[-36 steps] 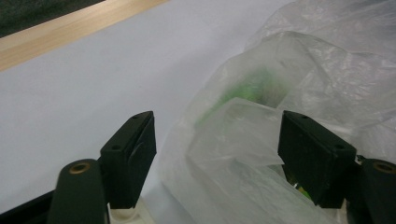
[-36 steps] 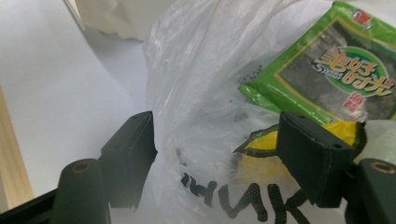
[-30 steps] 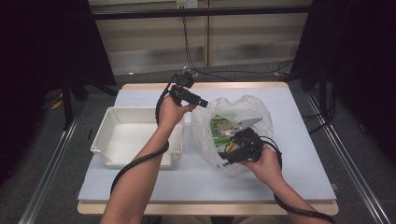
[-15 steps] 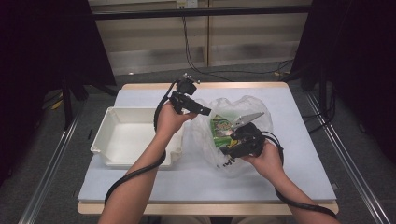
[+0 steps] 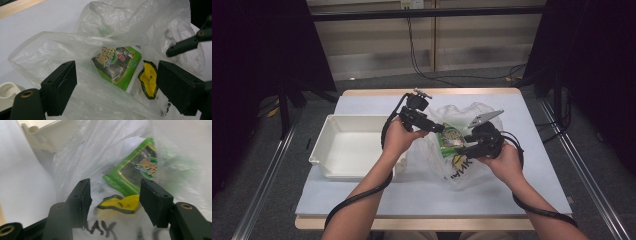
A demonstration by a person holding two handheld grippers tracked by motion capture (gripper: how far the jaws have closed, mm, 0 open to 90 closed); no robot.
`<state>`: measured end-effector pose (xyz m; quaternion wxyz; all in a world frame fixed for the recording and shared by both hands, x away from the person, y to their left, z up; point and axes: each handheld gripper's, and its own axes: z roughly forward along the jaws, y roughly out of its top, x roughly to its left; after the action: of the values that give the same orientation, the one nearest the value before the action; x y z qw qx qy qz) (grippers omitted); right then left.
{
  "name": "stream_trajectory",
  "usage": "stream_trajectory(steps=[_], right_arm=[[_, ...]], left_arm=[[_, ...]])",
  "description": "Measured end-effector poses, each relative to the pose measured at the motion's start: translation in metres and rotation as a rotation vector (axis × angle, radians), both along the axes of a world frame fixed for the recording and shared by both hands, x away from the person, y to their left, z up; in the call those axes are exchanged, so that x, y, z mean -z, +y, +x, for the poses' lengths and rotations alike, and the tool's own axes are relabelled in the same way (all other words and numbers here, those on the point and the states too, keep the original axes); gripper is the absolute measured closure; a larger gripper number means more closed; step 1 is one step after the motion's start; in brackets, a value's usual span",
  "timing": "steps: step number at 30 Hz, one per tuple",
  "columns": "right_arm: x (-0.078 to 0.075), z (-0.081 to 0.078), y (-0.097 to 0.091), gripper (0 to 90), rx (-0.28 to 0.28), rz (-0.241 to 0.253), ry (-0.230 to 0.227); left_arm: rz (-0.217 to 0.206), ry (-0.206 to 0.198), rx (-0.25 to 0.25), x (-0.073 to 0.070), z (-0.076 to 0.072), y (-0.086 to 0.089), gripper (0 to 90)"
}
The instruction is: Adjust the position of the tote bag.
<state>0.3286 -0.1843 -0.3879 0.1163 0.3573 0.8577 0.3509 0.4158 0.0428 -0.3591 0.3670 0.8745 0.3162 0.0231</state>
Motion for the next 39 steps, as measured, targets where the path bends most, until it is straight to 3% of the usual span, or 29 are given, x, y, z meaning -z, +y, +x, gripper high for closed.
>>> stream_trajectory(steps=[18, 28, 32, 39], right_arm=[[0.005, 0.008, -0.012, 44.0, 0.035, -0.022, 0.011], [0.0, 0.01, -0.017, 38.6, 0.067, -0.021, -0.004], [-0.002, 0.011, -0.018, 38.7, 0.071, -0.028, -0.007], [0.0, 0.013, -0.02, 43.5, 0.064, -0.033, 0.008]], left_arm=[[-0.019, -0.009, 0.038, 0.006, -0.02, -0.005, 16.7], [-0.024, -0.021, 0.081, 0.012, -0.031, -0.01, 14.5], [-0.041, -0.009, 0.082, 0.016, -0.036, -0.013, 14.6], [-0.021, 0.01, 0.108, 0.025, -0.04, -0.017, 15.0]])
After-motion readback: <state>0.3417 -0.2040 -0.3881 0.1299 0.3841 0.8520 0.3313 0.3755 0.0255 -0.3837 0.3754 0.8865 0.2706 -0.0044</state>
